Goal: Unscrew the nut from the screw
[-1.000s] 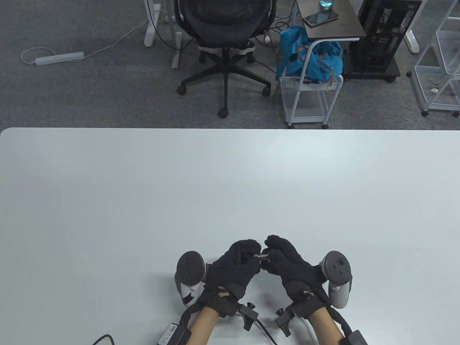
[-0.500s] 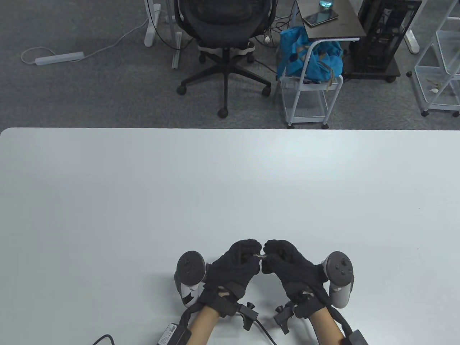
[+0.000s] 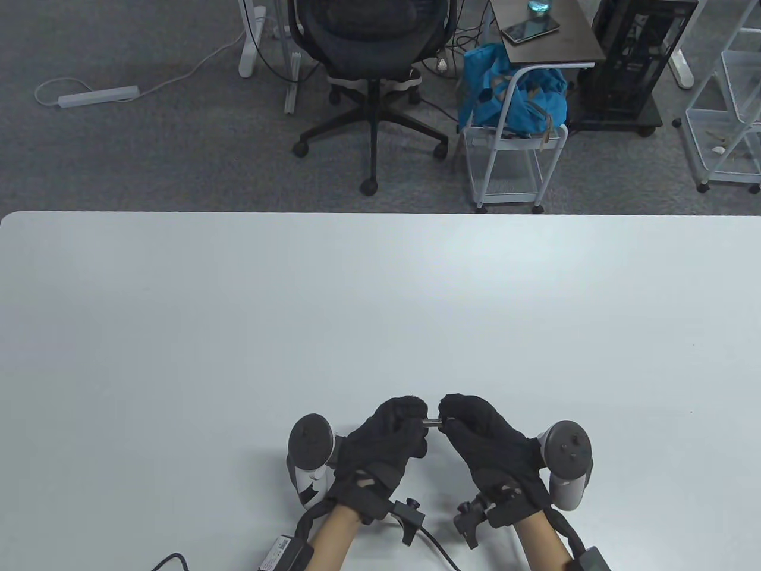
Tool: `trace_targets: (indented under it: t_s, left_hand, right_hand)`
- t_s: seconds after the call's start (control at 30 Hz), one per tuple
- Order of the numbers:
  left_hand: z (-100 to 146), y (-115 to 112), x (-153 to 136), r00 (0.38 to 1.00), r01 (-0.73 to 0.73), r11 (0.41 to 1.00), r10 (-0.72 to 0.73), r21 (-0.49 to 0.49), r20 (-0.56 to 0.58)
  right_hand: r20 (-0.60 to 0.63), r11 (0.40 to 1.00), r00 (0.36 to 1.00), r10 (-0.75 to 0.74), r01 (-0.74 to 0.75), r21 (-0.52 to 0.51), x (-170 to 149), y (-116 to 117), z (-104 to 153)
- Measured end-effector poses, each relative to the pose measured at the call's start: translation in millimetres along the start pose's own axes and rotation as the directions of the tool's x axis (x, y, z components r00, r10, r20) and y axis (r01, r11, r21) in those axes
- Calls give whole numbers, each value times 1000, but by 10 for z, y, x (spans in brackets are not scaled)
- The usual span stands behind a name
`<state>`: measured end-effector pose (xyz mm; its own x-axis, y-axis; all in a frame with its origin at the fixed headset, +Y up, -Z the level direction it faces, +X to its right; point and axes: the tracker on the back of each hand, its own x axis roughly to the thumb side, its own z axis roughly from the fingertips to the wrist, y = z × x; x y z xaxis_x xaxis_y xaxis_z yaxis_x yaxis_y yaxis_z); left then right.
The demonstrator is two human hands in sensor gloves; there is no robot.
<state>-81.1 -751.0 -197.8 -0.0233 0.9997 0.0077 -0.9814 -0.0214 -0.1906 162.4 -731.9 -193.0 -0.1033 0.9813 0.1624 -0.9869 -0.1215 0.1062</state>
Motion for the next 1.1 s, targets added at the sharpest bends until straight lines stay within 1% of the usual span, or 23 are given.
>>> trace_targets:
  t_s: [0.07,0.1,0.17,0.23,0.27,0.3,0.33,0.37,0.43,0.47,0.5,0.57,0.63,0.73,0.77,0.8,0.87,0.9,1.0,1.03,1.1]
  left_hand:
    - [1,2,-4,1000,0,1000,0,4,-1]
    - [2,5,-7,1000,-1,1000,1,7,-3]
    - [1,14,-14,1000,-14,1000,14,15,-11]
    - [5,28,-21,999,-30,999,30,31,-16]
    - [10,39,-21,999,-46,998,47,46,-16]
    - [9,44,-19,998,-55,997,55,52,-15]
    - [7,53,-15,997,-68,996,69,57,-17]
    - [3,59,-11,997,-73,996,74,57,-13]
    - [-2,65,-6,997,-73,996,74,60,-11]
    - [-6,69,-2,997,-71,996,71,58,-9]
    - [-6,71,-2,997,-70,996,70,56,-9]
    - [-6,72,-5,998,-68,996,68,55,-8]
    - [-8,72,-10,998,-62,997,63,51,-7]
    - [-8,79,-13,999,-52,998,52,43,-3]
    - [-4,81,-11,999,-47,998,47,46,-2]
    - [-2,82,-10,999,-43,998,43,48,0]
    - [0,90,-13,999,-37,998,37,47,2]
    - [0,93,-13,999,-36,998,36,49,2]
    - [0,110,-20,1000,-24,998,24,53,2]
    - [0,119,-22,1000,-19,998,19,57,2]
    - [4,133,-21,1000,-18,998,18,64,1]
  right_hand:
    - [-3,1000,1000,-1,1,-12,5,-24,4]
    - [-9,999,1000,10,-10,-39,15,-43,8]
    - [-13,996,998,59,-59,-71,39,-80,4]
    - [-28,981,988,150,-152,-117,82,-146,-12]
    - [-49,962,972,229,-234,-140,114,-195,-43]
    - [-80,944,953,291,-300,-140,137,-230,-80]
    - [-132,909,913,387,-402,-109,166,-275,-144]
    - [-168,861,858,485,-502,-78,178,-309,-219]
    - [-198,783,773,603,-621,-36,166,-340,-341]
    - [-222,726,709,670,-688,-5,146,-352,-431]
    - [-234,654,634,737,-756,11,112,-370,-524]
    - [-238,579,557,796,-815,28,25,-392,-670]
    - [-255,511,481,839,-857,68,-96,-417,-808]
    - [-269,382,337,902,-914,134,-308,-468,-991]
    - [-271,358,310,911,-922,149,-354,-480,-1030]
    - [-272,324,270,924,-929,177,-417,-497,-1078]
    - [-271,288,227,936,-934,213,-495,-521,-1137]
    - [-269,273,210,940,-935,227,-508,-528,-1151]
    - [-249,251,183,951,-928,274,-552,-529,-1192]
    - [-248,230,159,956,-929,289,-561,-515,-1193]
    - [-227,198,135,965,-937,286,-576,-478,-1193]
